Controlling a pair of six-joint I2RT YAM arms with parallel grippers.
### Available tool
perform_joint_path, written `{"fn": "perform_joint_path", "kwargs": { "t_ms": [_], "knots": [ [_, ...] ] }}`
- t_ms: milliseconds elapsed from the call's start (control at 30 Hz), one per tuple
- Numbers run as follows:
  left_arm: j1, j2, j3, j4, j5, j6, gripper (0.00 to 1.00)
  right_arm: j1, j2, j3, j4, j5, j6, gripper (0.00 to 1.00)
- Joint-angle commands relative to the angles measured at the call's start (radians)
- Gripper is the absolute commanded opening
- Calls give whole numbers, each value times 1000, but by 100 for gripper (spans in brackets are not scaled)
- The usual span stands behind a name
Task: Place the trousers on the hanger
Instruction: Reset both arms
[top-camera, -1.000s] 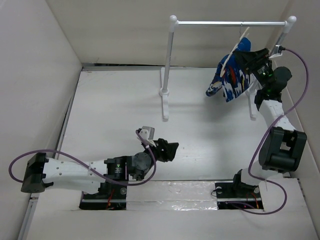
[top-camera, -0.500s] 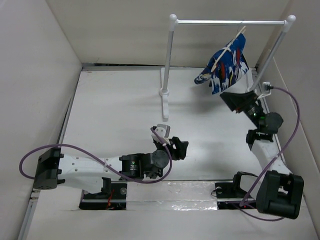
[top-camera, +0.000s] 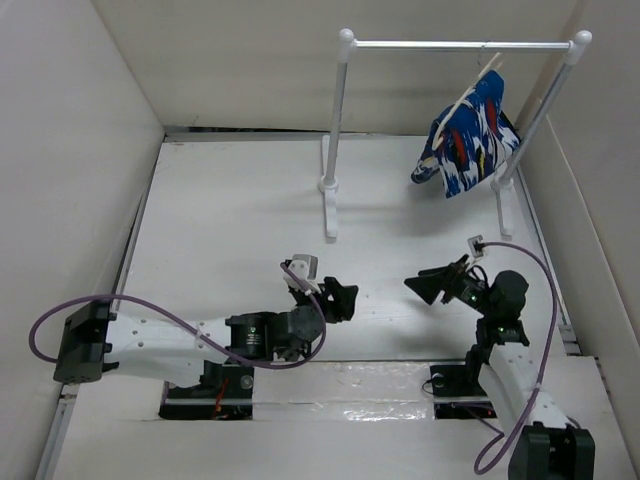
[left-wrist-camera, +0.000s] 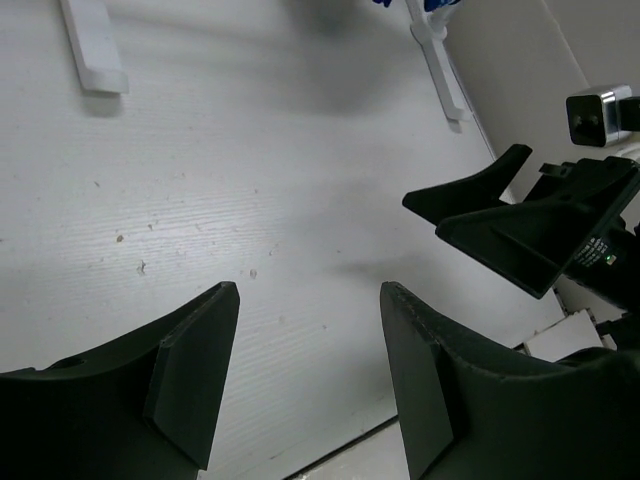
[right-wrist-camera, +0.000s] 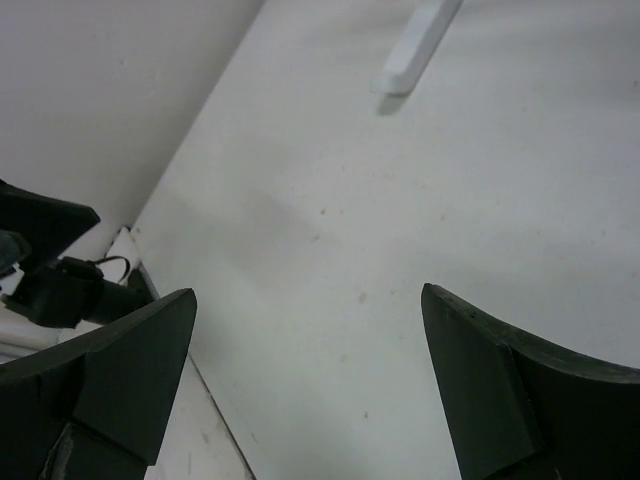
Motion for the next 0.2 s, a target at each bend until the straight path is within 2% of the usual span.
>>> {"fn": "perform_joint_path", "kwargs": {
  "t_ms": [0, 167],
  "knots": [
    [3, -25, -13, -16, -15, -55, 55, 5, -50, -10, -140, -6, -115, 100],
    [3, -25, -9, -29, -20, -54, 55, 5, -40, 86, -137, -18, -76, 100]
  ]
}}
